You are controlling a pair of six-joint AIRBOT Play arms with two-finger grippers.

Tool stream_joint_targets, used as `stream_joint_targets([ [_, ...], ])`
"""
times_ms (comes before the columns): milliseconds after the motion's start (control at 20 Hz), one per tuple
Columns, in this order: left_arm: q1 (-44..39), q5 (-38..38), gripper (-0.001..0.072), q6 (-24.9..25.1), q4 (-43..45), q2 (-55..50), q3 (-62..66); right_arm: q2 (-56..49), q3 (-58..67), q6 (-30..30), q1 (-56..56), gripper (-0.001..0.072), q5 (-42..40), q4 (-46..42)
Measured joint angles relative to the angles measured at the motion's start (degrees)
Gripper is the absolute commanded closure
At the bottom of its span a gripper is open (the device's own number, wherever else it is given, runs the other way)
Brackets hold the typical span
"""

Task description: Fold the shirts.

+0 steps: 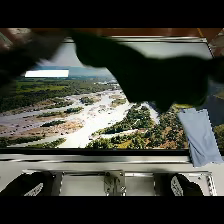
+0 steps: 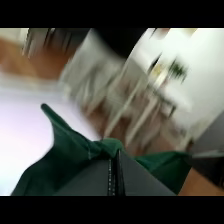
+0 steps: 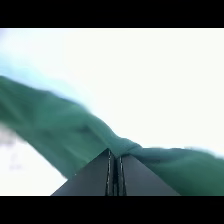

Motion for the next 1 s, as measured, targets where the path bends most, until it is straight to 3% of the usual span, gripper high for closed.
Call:
stream_joint_targets([
  [200,1.1,-0.1,0.0675,2.1,2.5,7.8,10.2,7.1,10.5,3.0,0.0,0.0649,-3.8,0.6],
  [350,1.3,-2.6,0.0675,2.0,6.4,11.5,12.6,9.7,13.3,5.7,0.1,0.0649,-1.3,-2.8],
  [500,1.4,-8.8,0.0675,-3.7,14.9,12.9,13.3,10.3,14.3,7.4,0.1,0.0649,5.4,-6.9],
  [750,1.5,-23.1,0.0675,-17.9,36.7,13.3,6.5,8.2,11.7,11.8,0.1,0.0649,26.1,-10.4],
  [1000,1.5,-25.9,0.0675,-24.8,46.3,13.4,-5.9,7.6,1.5,15.6,0.1,0.0649,35.3,-11.1],
])
